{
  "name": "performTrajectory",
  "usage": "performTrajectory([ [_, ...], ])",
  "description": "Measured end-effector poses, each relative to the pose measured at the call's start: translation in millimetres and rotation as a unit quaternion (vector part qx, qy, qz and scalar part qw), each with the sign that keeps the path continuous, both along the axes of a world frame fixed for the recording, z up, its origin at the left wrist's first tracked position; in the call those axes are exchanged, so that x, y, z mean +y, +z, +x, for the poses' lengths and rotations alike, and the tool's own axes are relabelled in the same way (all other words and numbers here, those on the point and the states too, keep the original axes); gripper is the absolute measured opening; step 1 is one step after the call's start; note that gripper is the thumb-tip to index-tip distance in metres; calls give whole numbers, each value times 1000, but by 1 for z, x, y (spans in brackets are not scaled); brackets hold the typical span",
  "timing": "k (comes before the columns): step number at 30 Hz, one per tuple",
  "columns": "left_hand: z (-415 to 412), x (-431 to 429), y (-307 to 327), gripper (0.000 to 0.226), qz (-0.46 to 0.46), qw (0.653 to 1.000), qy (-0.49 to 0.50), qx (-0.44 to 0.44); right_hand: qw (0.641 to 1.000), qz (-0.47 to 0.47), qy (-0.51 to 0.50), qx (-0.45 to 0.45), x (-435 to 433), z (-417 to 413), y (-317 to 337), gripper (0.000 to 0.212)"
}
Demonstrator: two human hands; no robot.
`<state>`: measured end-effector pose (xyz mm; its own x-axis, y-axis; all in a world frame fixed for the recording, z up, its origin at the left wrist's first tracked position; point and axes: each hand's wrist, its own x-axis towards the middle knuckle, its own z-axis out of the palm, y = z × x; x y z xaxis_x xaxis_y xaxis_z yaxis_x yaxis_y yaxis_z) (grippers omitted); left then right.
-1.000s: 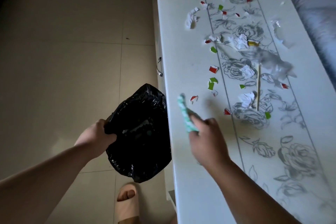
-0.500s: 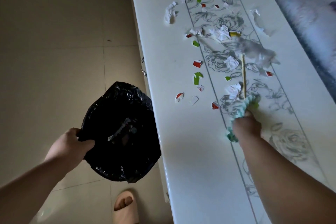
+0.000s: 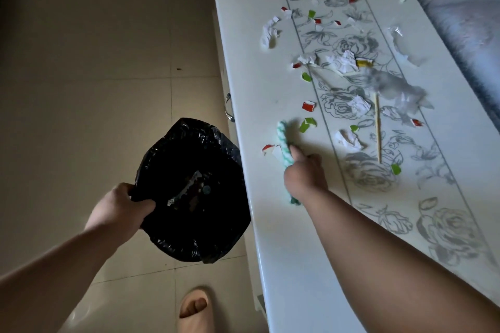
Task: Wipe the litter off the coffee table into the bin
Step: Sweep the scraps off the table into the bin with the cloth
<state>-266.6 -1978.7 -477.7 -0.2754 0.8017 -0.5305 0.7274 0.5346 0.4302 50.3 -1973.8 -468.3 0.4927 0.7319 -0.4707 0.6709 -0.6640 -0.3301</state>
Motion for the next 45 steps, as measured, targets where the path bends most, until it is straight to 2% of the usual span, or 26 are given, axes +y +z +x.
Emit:
performTrajectory([
  [6,0,0,1,25,19,999,26,-7,990,-6,139,23,7,-35,3,62],
  [10,4,-9,4,23,25,999,40,-11,971,15,233,56,-10,-68,3,53],
  [12,7,-14,6,17,30,998,47,-11,967,31,244,73,-18,-80,3,51],
  [16,13,-22,11,14,34,997,63,-21,976,96,180,78,-33,-72,11,52],
  [19,16,-27,17,19,45,996,79,-7,987,119,87,64,-46,-36,19,56],
  [23,28,-28,31,9,73,993,88,3,996,77,-38,25,-69,25,25,55],
  [27,37,-16,37,21,105,991,87,16,993,23,-115,11,-94,62,24,52],
  [33,38,28,24,14,88,993,72,-4,990,5,-142,-5,-92,61,9,56],
  [38,36,76,6,12,86,996,33,-18,989,25,-141,-29,-19,52,-1,56],
  [42,26,104,-5,8,61,998,-12,-23,981,-19,-182,-60,46,46,-8,55],
  [45,22,122,-9,16,57,997,-29,-38,978,-39,-188,-77,72,45,-11,56],
])
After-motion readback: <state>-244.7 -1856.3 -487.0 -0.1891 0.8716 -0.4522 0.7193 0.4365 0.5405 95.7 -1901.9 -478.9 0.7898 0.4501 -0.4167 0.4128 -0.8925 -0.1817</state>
